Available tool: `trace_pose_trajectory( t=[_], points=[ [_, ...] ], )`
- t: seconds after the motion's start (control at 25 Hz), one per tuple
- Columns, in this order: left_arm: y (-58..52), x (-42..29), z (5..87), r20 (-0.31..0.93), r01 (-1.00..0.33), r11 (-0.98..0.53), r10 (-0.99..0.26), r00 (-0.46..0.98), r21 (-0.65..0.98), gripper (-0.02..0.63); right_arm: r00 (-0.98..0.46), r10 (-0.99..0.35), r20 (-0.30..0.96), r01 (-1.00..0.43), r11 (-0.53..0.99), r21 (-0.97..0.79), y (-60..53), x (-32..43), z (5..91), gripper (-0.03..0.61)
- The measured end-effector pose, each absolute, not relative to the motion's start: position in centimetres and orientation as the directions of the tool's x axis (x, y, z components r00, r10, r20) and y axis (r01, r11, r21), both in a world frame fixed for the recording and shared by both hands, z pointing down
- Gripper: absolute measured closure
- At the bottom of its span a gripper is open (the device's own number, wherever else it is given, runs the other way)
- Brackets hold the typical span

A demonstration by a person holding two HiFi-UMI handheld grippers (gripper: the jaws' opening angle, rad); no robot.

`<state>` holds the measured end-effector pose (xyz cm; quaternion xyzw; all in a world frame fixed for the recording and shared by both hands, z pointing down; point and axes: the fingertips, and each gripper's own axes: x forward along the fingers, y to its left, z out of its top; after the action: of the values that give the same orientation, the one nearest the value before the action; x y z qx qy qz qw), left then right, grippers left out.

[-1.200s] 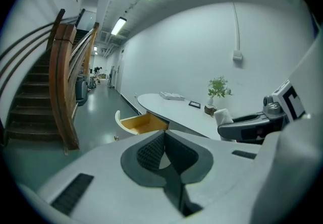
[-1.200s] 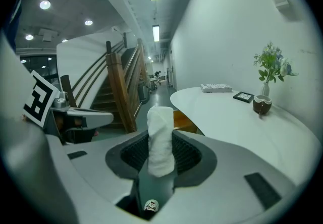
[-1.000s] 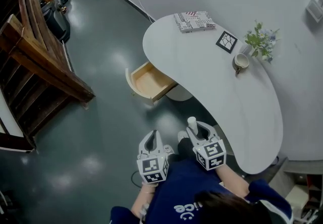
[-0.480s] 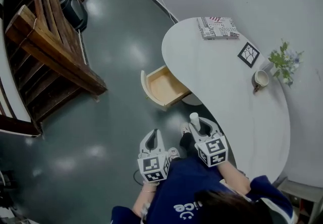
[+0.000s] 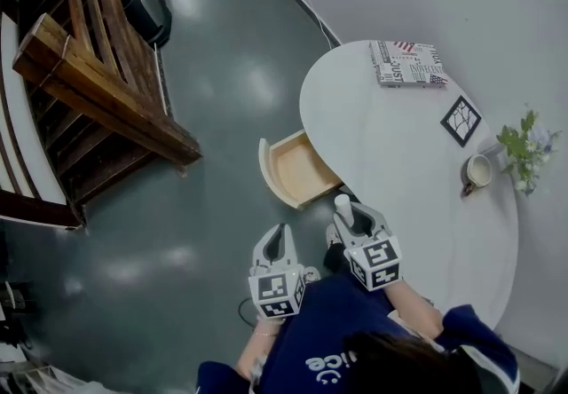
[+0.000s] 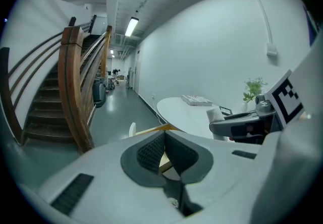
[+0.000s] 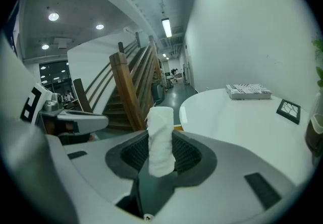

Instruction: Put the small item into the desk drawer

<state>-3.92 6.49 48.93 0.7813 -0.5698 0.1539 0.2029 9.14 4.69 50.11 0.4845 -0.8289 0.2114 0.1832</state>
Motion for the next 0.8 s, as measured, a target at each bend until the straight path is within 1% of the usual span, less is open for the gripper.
trace_pose_trajectory(
  t=[0.28, 0.6, 0.8],
  points=[
    [2.8, -1.9, 48.7, 0.486, -0.958, -0.259, -0.826, 0.286, 0.123, 0.609, -0.501, -0.711, 0.494, -0.862, 0.464, -0.205, 0.6, 10.2, 49.9, 0.439],
    [0.5, -1.4, 49.2, 0.490, -0.975, -0.150, -0.846, 0.212, 0.163, 0.609, -0.546, -0.670, 0.502, -0.832, 0.506, -0.229, -1.9, 10.7, 50.5, 0.439],
    [0.1, -2.3, 49.1, 0.486, -0.980, -0.123, -0.855, 0.184, 0.154, 0.609, -0.555, -0.655, 0.513, -0.824, 0.519, -0.228, -3.0, 10.0, 50.6, 0.439]
  ],
)
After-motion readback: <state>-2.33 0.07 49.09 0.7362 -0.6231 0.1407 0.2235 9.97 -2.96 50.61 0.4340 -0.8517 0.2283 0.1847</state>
